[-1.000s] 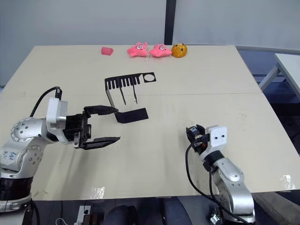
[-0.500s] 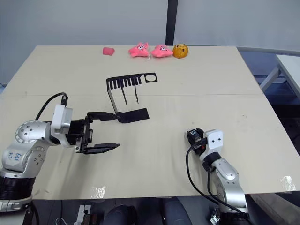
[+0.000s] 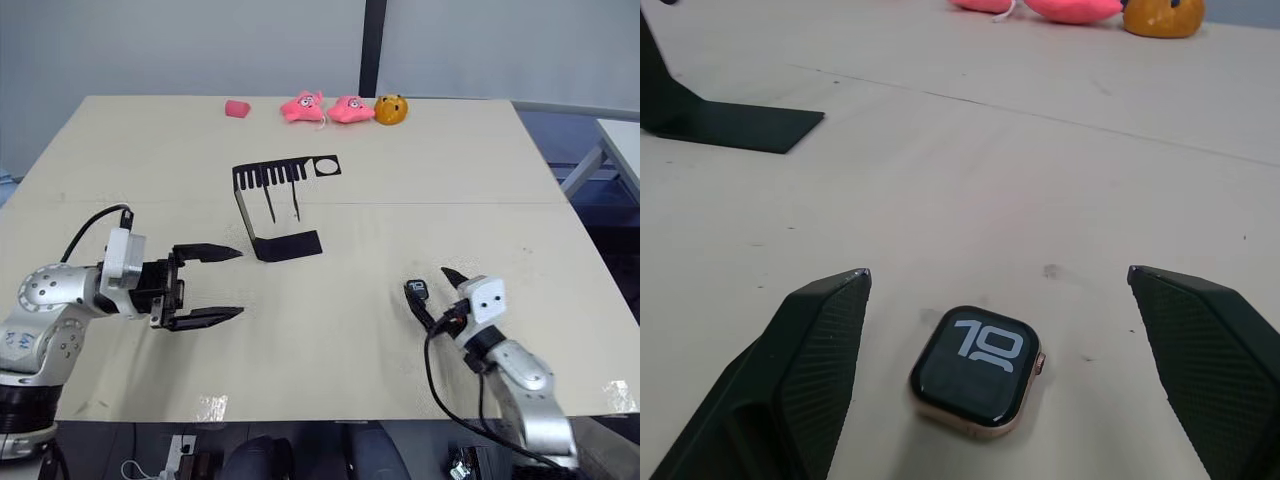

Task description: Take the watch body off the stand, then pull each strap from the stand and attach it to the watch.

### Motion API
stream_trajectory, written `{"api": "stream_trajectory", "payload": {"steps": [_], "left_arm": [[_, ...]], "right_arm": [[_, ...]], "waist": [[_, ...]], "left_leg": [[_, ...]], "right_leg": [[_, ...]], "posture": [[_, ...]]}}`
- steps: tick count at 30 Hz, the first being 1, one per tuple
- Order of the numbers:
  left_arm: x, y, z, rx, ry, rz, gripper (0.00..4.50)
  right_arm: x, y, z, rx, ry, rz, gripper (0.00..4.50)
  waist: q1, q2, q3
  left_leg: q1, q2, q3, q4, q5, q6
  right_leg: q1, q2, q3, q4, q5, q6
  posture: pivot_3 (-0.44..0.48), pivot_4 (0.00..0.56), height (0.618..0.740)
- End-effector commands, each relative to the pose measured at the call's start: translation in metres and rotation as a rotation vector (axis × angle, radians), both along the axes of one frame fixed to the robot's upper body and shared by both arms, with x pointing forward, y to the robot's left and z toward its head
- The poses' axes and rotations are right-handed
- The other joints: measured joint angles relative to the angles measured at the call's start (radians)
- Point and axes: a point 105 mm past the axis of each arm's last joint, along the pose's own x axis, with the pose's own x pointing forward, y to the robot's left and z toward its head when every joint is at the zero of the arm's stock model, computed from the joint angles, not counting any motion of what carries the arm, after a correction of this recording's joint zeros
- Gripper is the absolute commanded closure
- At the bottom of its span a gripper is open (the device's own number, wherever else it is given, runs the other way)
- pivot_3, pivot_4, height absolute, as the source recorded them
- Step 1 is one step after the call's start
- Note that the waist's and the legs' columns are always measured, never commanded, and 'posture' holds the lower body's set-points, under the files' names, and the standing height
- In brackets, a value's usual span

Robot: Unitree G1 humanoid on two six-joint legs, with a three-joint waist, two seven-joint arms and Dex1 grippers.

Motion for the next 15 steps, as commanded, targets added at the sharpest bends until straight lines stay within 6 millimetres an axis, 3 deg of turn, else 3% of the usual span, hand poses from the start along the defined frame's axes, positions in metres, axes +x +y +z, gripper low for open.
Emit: {"api": "stream_trajectory", "payload": {"steps": [1, 5, 8, 11, 13, 15], "left_arm": [[0.004, 0.026, 0.004, 0.016, -0.043, 0.116, 0.0], [0.006, 0.062, -0.005, 0.021, -0.024, 0.284, 0.0], [0.003, 0.095, -0.022, 0.062, -0.009, 0.438, 0.0], [0.004, 0.133, -0.031, 0.03, -0.035, 0.651, 0.0], [0.002, 0.14, -0.033, 0.026, -0.053, 0.69, 0.0], [0.0, 0.138, -0.035, 0.039, -0.061, 0.683, 0.0]], "right_arm": [[-0.023, -0.003, 0.03, -0.034, -0.056, 0.087, 0.04], [-0.05, -0.027, 0.03, -0.182, -0.042, 0.122, 0.04], [-0.066, -0.068, 0.017, -0.384, -0.014, 0.069, 0.04], [-0.073, -0.116, 0.01, -0.399, 0.049, -0.069, 0.04], [-0.076, -0.131, 0.012, -0.343, 0.046, -0.112, 0.04], [-0.077, -0.133, 0.011, -0.357, 0.043, -0.08, 0.04]], "waist": [[0.001, 0.0, 0.0], [0.002, -0.001, 0.0], [0.003, -0.001, 0.0], [0.001, -0.003, 0.001], [0.002, -0.004, 0.001], [0.003, -0.005, 0.001]], "left_leg": [[0.0, 0.0, 0.0, 0.0, 0.0, 0.0], [0.001, 0.0, 0.0, 0.0, 0.0, 0.0], [0.004, 0.0, 0.0, -0.003, -0.001, 0.001], [0.016, 0.0, 0.0, -0.009, -0.004, 0.003], [0.016, 0.0, 0.001, -0.008, -0.005, 0.005], [0.015, -0.001, 0.001, -0.008, -0.005, 0.005]], "right_leg": [[0.0, 0.0, 0.0, 0.0, 0.0, 0.0], [0.001, 0.0, 0.0, 0.0, 0.0, 0.0], [0.004, 0.0, 0.0, -0.004, 0.0, 0.0], [0.018, -0.001, -0.002, -0.014, 0.0, 0.0], [0.018, -0.002, -0.002, -0.014, 0.001, 0.001], [0.018, -0.003, -0.002, -0.015, 0.001, 0.001]], "posture": [[0.0, 0.15, 0.74], [0.0, 0.15, 0.74], [0.0, 0.15, 0.74], [0.0, 0.15, 0.74], [0.0, 0.15, 0.74], [0.0, 0.15, 0.74]]}}
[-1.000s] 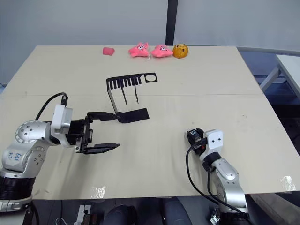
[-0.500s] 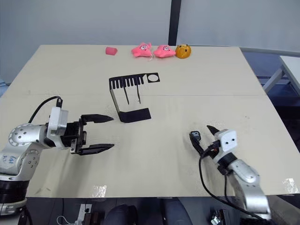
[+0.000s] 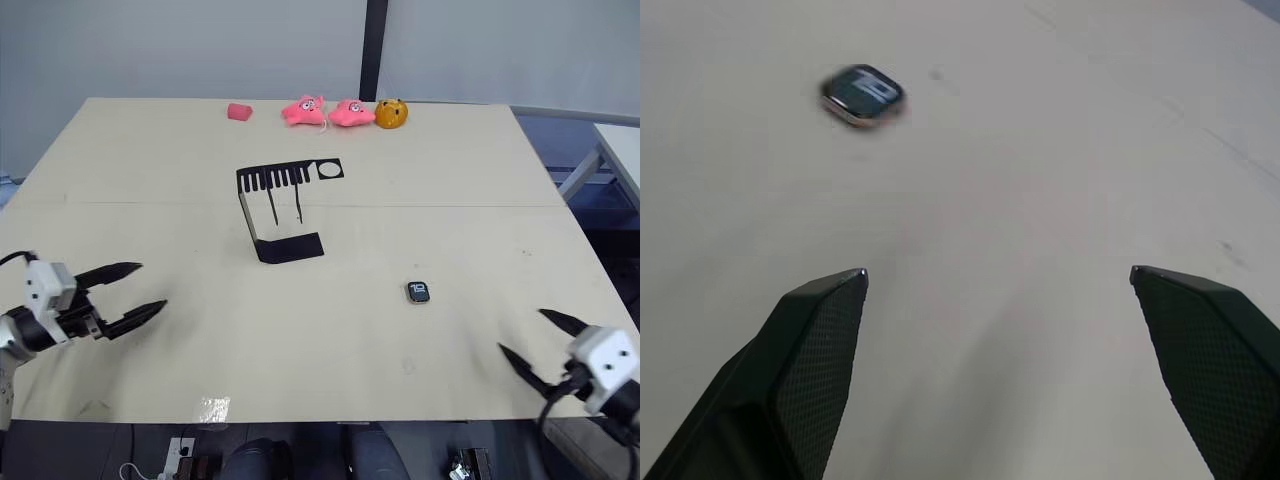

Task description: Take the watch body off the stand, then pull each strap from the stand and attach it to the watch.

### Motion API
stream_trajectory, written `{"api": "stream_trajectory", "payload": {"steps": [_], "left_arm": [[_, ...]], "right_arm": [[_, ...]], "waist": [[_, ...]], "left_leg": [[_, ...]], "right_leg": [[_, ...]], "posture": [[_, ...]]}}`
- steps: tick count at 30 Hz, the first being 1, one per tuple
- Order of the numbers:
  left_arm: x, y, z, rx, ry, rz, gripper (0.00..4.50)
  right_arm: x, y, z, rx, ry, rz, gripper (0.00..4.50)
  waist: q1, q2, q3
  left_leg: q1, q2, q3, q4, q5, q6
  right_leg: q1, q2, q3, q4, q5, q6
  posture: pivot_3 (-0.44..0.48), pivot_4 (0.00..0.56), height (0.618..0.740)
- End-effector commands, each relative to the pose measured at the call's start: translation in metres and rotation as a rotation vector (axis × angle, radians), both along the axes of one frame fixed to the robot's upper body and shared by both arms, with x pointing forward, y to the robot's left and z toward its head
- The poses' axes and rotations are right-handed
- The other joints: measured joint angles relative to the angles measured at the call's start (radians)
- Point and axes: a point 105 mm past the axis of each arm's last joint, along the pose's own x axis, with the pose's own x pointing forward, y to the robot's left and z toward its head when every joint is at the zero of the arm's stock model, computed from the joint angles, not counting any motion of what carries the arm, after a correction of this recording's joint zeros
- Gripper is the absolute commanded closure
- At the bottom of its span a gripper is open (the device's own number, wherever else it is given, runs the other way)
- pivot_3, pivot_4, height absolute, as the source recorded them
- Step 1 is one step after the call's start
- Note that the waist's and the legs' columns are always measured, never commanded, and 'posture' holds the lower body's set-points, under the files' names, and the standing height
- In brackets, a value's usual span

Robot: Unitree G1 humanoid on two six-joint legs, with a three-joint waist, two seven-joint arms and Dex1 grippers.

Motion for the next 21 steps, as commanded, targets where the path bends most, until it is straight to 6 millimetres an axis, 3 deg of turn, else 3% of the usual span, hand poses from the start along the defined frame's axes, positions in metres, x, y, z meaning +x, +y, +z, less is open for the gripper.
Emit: {"api": "stream_trajectory", "payload": {"steps": [1, 4, 6, 10, 13, 17, 21], "left_arm": [[-0.001, 0.0, 0.008, 0.03, -0.062, 0.006, 0.0], [0.0, -0.003, 0.012, 0.022, -0.093, 0.009, 0.0], [-0.001, -0.016, 0.016, 0.035, -0.117, -0.033, 0.0], [0.0, -0.046, 0.024, -0.002, -0.138, -0.037, 0.0], [-0.003, -0.077, 0.03, -0.084, -0.162, -0.045, 0.0], [-0.003, -0.11, 0.037, -0.214, -0.21, 0.043, 0.0], [0.009, -0.138, 0.034, -0.301, -0.216, 0.163, 0.0]], "right_arm": [[-0.001, -0.003, 0.012, -0.019, -0.05, 0.05, 0.04], [0.0, -0.001, 0.009, 0.011, -0.039, 0.071, 0.04], [0.008, 0.01, 0.008, 0.036, -0.031, 0.105, 0.04], [0.028, 0.05, 0.024, 0.144, -0.112, 0.197, 0.04], [0.031, 0.085, 0.039, 0.281, -0.177, 0.338, 0.04], [0.041, 0.113, 0.055, 0.369, -0.229, 0.422, 0.04], [0.045, 0.138, 0.058, 0.378, -0.248, 0.537, 0.04]], "waist": [[0.001, 0.0, 0.0], [0.001, 0.001, 0.0], [0.001, 0.001, 0.0], [-0.003, 0.002, 0.0], [0.0, 0.003, 0.001], [0.007, 0.004, 0.002], [0.023, 0.003, 0.001]], "left_leg": [[0.0, 0.0, 0.0, 0.0, 0.0, 0.0], [0.001, 0.0, 0.0, -0.001, 0.0, 0.0], [0.001, 0.0, 0.0, -0.001, 0.0, 0.0], [0.0, 0.001, 0.0, 0.0, 0.0, -0.001], [0.0, 0.001, 0.0, -0.001, 0.0, -0.001], [-0.001, 0.001, -0.002, 0.001, 0.0, -0.001], [-0.001, 0.0, -0.002, 0.004, 0.0, 0.0]], "right_leg": [[0.0, 0.0, 0.0, 0.0, 0.0, 0.0], [0.0, 0.0, 0.0, 0.001, 0.0, -0.001], [0.0, 0.0, 0.0, 0.001, 0.0, -0.001], [0.0, 0.0, 0.0, 0.002, 0.001, 0.0], [0.0, 0.001, 0.0, 0.002, 0.001, 0.0], [0.0, 0.002, 0.0, 0.001, 0.001, 0.0], [0.001, 0.002, 0.001, 0.001, 0.003, 0.003]], "posture": [[0.0, 0.15, 0.74], [0.0, 0.15, 0.74], [0.0, 0.15, 0.74], [0.0, 0.15, 0.74], [0.0, 0.15, 0.74], [0.0, 0.15, 0.74], [0.0, 0.15, 0.74]]}}
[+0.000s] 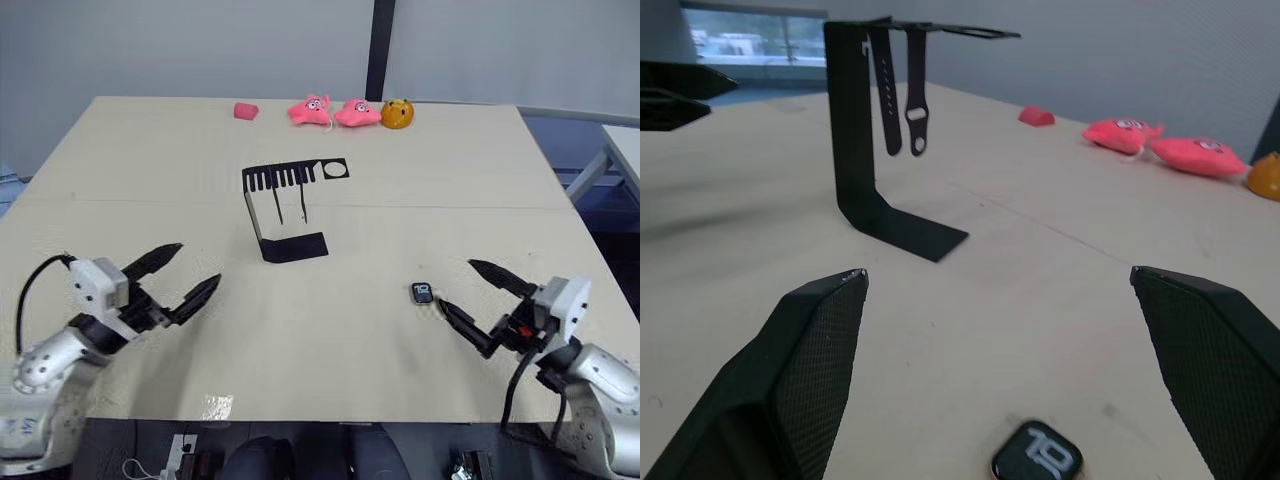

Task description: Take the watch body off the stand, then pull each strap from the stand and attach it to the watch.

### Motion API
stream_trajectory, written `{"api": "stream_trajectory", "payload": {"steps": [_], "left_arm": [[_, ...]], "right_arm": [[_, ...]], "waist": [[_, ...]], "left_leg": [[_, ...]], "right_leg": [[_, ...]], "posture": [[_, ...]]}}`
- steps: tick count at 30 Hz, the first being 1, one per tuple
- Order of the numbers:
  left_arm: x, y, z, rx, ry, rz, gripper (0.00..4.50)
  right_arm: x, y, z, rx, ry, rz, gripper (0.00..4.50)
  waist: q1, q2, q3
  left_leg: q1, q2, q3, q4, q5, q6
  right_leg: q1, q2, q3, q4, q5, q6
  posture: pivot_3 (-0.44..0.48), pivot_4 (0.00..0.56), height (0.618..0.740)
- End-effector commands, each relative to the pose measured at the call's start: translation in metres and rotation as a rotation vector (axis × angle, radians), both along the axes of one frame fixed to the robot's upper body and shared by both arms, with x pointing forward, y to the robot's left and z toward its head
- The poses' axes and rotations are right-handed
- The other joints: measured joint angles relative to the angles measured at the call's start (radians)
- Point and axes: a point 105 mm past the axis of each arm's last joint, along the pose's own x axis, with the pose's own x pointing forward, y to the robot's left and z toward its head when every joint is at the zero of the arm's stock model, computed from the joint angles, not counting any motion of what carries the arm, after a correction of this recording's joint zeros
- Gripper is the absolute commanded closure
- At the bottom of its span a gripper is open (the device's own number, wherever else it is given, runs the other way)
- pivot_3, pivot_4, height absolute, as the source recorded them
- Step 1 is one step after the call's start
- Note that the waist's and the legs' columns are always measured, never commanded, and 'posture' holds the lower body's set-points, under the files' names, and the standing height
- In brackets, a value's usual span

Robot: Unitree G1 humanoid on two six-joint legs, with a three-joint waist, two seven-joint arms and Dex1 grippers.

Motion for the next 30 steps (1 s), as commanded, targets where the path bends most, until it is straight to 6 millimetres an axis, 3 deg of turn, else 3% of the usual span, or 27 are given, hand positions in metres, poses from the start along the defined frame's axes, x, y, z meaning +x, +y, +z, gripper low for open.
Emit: {"api": "stream_trajectory", "payload": {"steps": [1, 5, 10, 14, 22, 30], "left_arm": [[0.008, -0.017, 0.006, -0.01, -0.015, 0.086, 0.0], [0.029, -0.028, 0.001, -0.058, -0.007, 0.225, 0.0], [0.052, -0.052, 0.0, -0.079, -0.011, 0.246, 0.0], [0.069, -0.053, 0.003, -0.076, -0.025, 0.316, 0.0], [0.088, -0.052, 0.008, -0.125, -0.027, 0.369, 0.0], [0.091, -0.055, 0.011, -0.128, -0.037, 0.374, 0.0]], "right_arm": [[-0.003, 0.018, 0.008, -0.004, -0.056, 0.082, 0.04], [0.004, 0.035, 0.007, -0.017, -0.095, 0.129, 0.04], [0.011, 0.054, 0.004, -0.02, -0.12, 0.162, 0.04], [0.01, 0.066, 0.001, -0.024, -0.124, 0.196, 0.04], [0.011, 0.075, 0.003, -0.021, -0.135, 0.216, 0.04], [0.008, 0.08, -0.001, -0.029, -0.125, 0.229, 0.04]], "waist": [[0.007, 0.0, 0.0], [0.011, 0.0, 0.0], [0.013, 0.0, 0.0], [0.013, 0.0, 0.0], [0.023, 0.0, 0.0], [0.033, 0.0, 0.0]], "left_leg": [[0.0, 0.0, 0.0, 0.0, 0.0, 0.0], [-0.001, -0.001, -0.001, 0.001, 0.0, 0.0], [0.0, -0.001, 0.0, 0.001, 0.002, 0.0], [-0.001, -0.001, 0.0, 0.002, 0.002, 0.0], [-0.001, 0.0, 0.001, 0.002, 0.002, 0.0], [-0.001, 0.0, 0.001, 0.003, 0.002, 0.0]], "right_leg": [[0.0, 0.0, 0.0, 0.0, 0.0, 0.0], [0.0, 0.001, 0.0, 0.0, 0.0, 0.0], [0.0, 0.001, 0.001, 0.0, 0.001, 0.001], [0.0, 0.001, 0.001, 0.0, 0.001, 0.001], [-0.001, 0.001, 0.001, 0.0, 0.001, 0.001], [0.0, 0.001, 0.0, 0.001, 0.001, 0.001]], "posture": [[0.0, 0.15, 0.74], [0.0, 0.15, 0.74], [0.0, 0.15, 0.74], [0.0, 0.15, 0.74], [0.0, 0.15, 0.74], [0.0, 0.15, 0.74]]}}
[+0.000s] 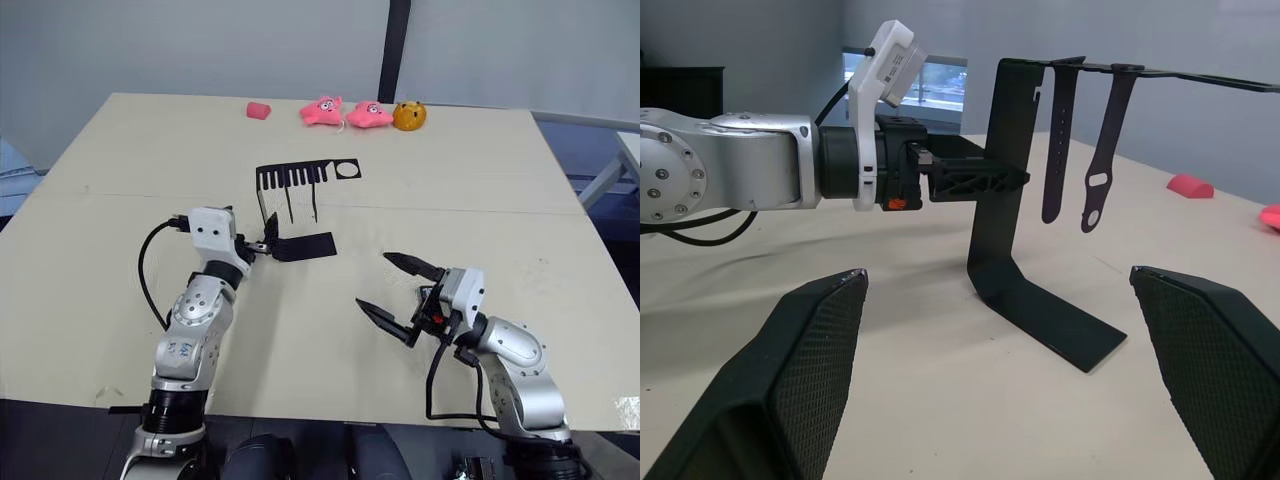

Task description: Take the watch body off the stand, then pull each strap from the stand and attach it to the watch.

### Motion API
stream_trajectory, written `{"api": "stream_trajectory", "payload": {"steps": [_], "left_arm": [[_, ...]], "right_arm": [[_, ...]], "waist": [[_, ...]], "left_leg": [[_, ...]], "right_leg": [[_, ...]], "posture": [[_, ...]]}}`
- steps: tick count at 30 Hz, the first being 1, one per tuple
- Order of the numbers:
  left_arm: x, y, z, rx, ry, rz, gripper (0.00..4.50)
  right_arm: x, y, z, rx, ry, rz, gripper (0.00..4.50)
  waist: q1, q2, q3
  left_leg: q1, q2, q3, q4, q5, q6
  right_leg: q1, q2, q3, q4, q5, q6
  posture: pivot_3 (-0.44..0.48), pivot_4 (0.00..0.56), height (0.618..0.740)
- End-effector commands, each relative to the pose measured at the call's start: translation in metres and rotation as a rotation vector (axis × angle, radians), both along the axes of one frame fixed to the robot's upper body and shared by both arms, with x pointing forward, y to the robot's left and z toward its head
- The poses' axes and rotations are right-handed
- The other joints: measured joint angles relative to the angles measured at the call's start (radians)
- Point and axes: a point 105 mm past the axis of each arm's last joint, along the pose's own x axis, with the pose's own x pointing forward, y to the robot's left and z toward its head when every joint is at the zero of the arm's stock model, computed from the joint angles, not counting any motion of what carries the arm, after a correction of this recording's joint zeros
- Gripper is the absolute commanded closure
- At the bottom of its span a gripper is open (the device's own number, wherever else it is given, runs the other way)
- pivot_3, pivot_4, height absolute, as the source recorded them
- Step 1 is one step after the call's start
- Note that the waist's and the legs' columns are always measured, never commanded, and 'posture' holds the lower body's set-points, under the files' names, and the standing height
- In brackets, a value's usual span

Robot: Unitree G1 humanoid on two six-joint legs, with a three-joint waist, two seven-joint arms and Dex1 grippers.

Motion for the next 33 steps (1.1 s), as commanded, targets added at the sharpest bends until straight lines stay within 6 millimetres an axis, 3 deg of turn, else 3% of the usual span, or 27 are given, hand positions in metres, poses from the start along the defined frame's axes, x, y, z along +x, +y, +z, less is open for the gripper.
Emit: {"api": "stream_trajectory", "payload": {"steps": [1, 8, 19, 22, 29, 33], "left_arm": [[0.0, 0.0, 0.014, -0.003, -0.054, 0.033, 0.0], [0.007, -0.003, 0.011, -0.013, -0.037, 0.066, 0.0], [0.016, -0.024, 0.008, -0.005, -0.037, -0.023, 0.0], [0.016, -0.024, 0.007, -0.001, -0.037, -0.015, 0.87], [0.014, -0.029, 0.006, 0.026, -0.047, -0.03, 4.38], [0.014, -0.028, 0.008, 0.054, -0.061, -0.015, 4.45]], "right_arm": [[-0.005, 0.003, 0.011, 0.007, -0.055, 0.005, 0.04], [-0.005, 0.002, 0.006, -0.002, -0.043, -0.007, 0.04], [-0.004, -0.001, 0.002, -0.01, -0.035, -0.036, 0.04], [-0.004, -0.001, 0.002, -0.01, -0.034, -0.04, 0.0], [-0.002, 0.002, 0.003, 0.017, -0.031, -0.071, 0.0], [0.001, 0.007, 0.008, 0.062, -0.033, -0.116, 0.0]], "waist": [[0.0, 0.0, 0.0], [0.0, 0.0, 0.0], [0.0, 0.0, 0.0], [0.0, 0.0, 0.0], [0.0, 0.0, 0.0], [0.0, 0.0, 0.0]], "left_leg": [[0.0, 0.0, 0.0, 0.0, 0.0, 0.0], [0.0, 0.0, 0.0, 0.001, 0.0, 0.0], [0.0, 0.0, 0.0, 0.001, 0.0, 0.0], [0.0, 0.0, 0.0, 0.001, 0.0, 0.0], [0.0, 0.0, 0.0, 0.001, 0.0, 0.0], [0.0, 0.0, 0.001, 0.0, 0.0, 0.0]], "right_leg": [[0.0, 0.0, 0.0, 0.0, 0.0, 0.0], [0.0, 0.0, 0.0, 0.0, 0.0, 0.0], [0.0, 0.0, 0.0, 0.0, 0.0, 0.0], [0.0, 0.0, 0.0, 0.0, 0.0, 0.0], [0.0, 0.0, 0.0, 0.0, 0.0, 0.0], [0.0, 0.0, 0.0, 0.0, 0.0, 0.0]], "posture": [[0.0, 0.15, 0.74], [0.0, 0.15, 0.74], [0.0, 0.15, 0.74], [0.0, 0.15, 0.74], [0.0, 0.15, 0.74], [0.0, 0.15, 0.74]]}}
